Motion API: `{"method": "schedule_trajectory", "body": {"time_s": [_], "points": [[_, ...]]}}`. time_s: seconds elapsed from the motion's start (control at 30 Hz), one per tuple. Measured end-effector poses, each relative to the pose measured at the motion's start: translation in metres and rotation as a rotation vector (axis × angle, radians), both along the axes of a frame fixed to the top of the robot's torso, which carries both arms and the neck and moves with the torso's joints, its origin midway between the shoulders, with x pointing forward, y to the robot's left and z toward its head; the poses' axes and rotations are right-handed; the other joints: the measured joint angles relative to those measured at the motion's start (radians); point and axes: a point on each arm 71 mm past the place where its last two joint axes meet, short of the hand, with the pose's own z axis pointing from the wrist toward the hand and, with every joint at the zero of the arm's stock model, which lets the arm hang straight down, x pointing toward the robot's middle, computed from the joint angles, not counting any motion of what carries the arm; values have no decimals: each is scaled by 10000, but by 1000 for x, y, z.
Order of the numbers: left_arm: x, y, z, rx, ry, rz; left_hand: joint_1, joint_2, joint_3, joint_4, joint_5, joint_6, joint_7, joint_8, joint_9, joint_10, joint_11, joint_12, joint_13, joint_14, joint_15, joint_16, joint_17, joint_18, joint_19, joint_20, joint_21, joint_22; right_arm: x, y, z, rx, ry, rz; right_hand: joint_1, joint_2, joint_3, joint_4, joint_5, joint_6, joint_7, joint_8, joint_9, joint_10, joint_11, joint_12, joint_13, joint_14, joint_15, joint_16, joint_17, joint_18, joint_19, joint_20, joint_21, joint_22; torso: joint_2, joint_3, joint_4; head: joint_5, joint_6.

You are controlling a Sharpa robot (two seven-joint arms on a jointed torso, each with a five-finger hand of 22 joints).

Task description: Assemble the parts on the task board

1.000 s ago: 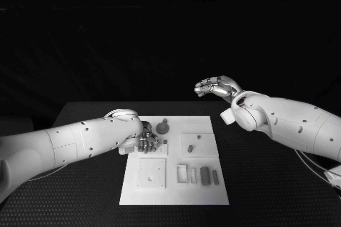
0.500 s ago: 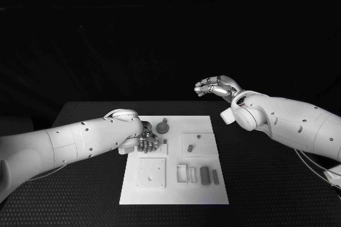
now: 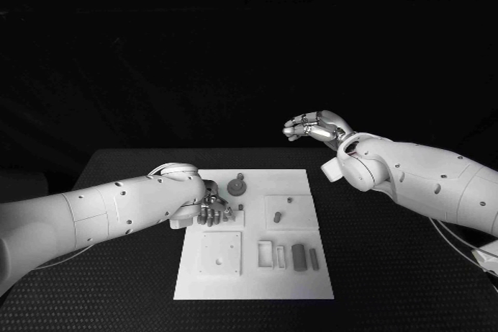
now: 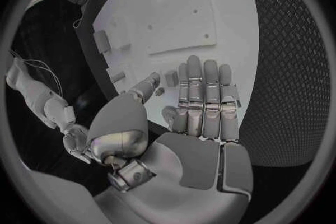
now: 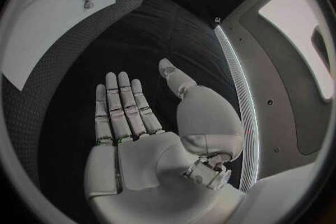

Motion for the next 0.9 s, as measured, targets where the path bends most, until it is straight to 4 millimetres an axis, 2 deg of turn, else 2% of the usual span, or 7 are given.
{"method": "schedule_trajectory", "body": {"time_s": [0.17, 0.47, 0.63, 0.8, 0.9], "points": [[0, 6, 0, -28, -66, 134, -31, -190, 97, 235, 0, -33, 33, -41, 43, -13, -13, 0, 15, -40, 40, -1, 0, -1, 1, 1, -1, -2, 0, 0, 0, 0, 4, 8, 0, 0, -3, 3, 0, 0, 0, 0, 0, 0, 0, 0, -8, 0, 0, 0, 0, 1, 0, 0, 0, 9, -4, 0, 5, 27, 11], [-2, 13, 6, -229, -234, 282, 35, -255, 135, 273, 0, -103, 34, -66, 65, -49, 22, 0, 25, -109, 38, -4, 1, 1, 1, 2, -2, -4, 1, -2, 0, -20, 10, -37, 0, 0, -30, 30, 0, 0, 0, 0, 1, 0, 0, 0, -17, 1, -1, 0, -1, 1, 0, 0, 0, 9, -12, 6, 10, 24, 55], [1, 15, 17, -339, -422, 340, 100, -320, 120, 288, 1, -251, 111, -156, 88, -197, 91, -69, 25, -236, 90, -4, 1, 2, -128, 58, -2, -5, 2, -3, -1, -35, 9, -74, 0, 0, -29, 29, 0, 0, 0, 0, 1, 0, 0, 0, -27, 1, -1, 0, 8, 1, 0, -1, 0, 19, -12, 9, 11, 39, 90], [7, 20, 34, -680, -622, 536, 249, -279, 95, 312, 1, -538, 252, -301, 102, -499, 185, -117, 67, -457, 236, -57, -26, 1, -362, 149, -2, -5, 3, -4, -1, -47, 12, -92, 0, 0, -29, 29, 0, 0, 0, -1, 1, 0, 0, 0, -27, 1, -1, 0, 8, 1, 0, 0, -38, 19, -12, 15, -1, 75, 136], [9, 26, 41, -939, -627, 774, 361, -255, 79, 296, 1, -829, 367, -465, 109, -592, 204, -117, 148, -525, 238, -65, -27, 2, -396, 183, -2, -6, 4, -6, -1, -64, 15, -138, 0, 0, -29, 29, 0, 1, 0, -1, 1, 0, 0, 0, -38, 1, -1, 0, 8, 1, 1, 0, -39, 19, -12, 18, -1, 81, 179]]}}
